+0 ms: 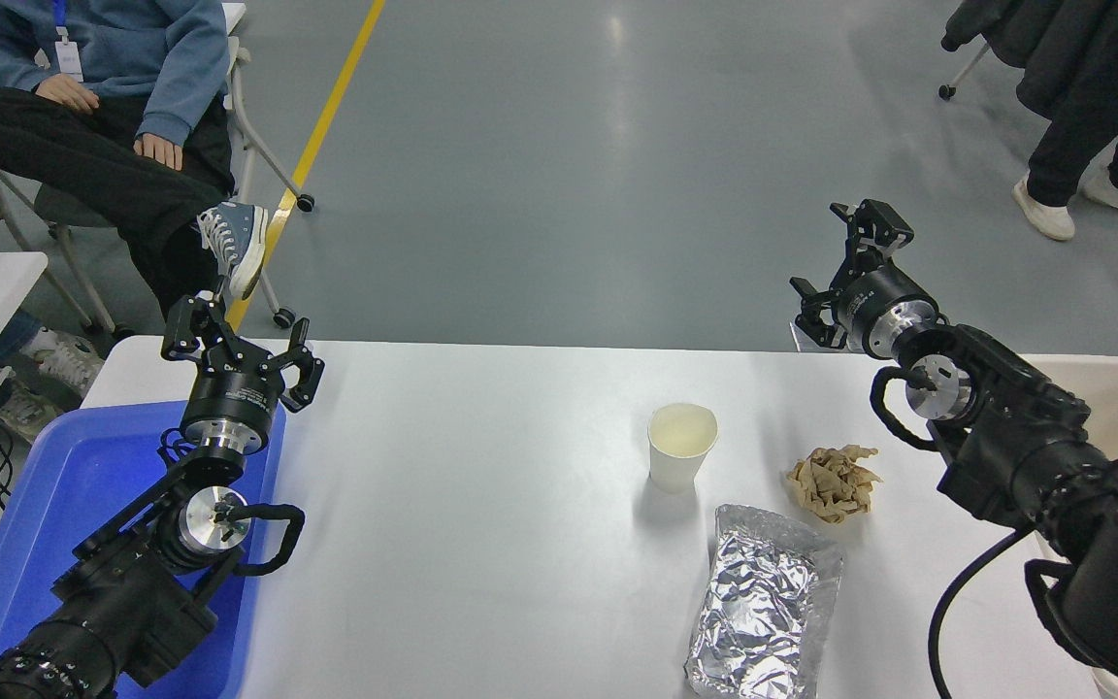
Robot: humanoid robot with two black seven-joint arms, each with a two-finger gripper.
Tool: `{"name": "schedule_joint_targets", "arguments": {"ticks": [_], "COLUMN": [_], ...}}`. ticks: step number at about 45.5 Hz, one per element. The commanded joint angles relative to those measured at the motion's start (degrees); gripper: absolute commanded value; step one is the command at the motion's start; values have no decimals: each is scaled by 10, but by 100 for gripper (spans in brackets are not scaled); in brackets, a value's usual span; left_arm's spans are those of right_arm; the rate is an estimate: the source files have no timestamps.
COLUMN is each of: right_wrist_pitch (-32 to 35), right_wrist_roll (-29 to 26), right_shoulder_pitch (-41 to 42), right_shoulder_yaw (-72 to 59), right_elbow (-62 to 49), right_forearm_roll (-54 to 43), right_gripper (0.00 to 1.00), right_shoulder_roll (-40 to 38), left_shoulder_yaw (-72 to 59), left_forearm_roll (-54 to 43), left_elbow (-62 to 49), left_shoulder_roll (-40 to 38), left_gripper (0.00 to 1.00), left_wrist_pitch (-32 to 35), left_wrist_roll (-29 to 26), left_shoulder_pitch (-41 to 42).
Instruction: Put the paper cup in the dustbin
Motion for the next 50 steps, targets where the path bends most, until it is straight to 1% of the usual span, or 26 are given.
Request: {"name": "schedule_joint_targets", "arguments": {"ticks": [1,15,29,36,41,46,50], "right_wrist_pitch": [-1,-2,3,39,80,92,92], "right_wrist_roll": [0,0,0,0,0,1,1], "right_shoulder_pitch": [-3,1,4,3,-2,-8,-8], "right_shoulder_yaw": [6,8,6,-3,-20,-41,-53], "right_elbow": [0,0,1,5,15,114,185], "right_forearm_roll": [-1,-1,-1,-4,-9,-27,-68], "right_gripper": [100,100,100,100,100,100,100], "right_shoulder_roll": [1,27,27,20,-6,-71,-111], "left_shoulder_yaw": [0,0,0,0,0,0,0], "left_forearm_roll": [2,1,1,1,1,0,1], "left_elbow": [0,-1,0,0,-1,0,0], "left_shoulder_roll": [0,0,1,1,1,1,1], "left_gripper": [100,100,100,100,100,100,100], "left_wrist_pitch": [1,0,0,0,0,0,1], "left_wrist_roll": [1,1,1,1,1,1,0], "left_shoulder_pitch": [0,0,0,0,0,0,0]}}
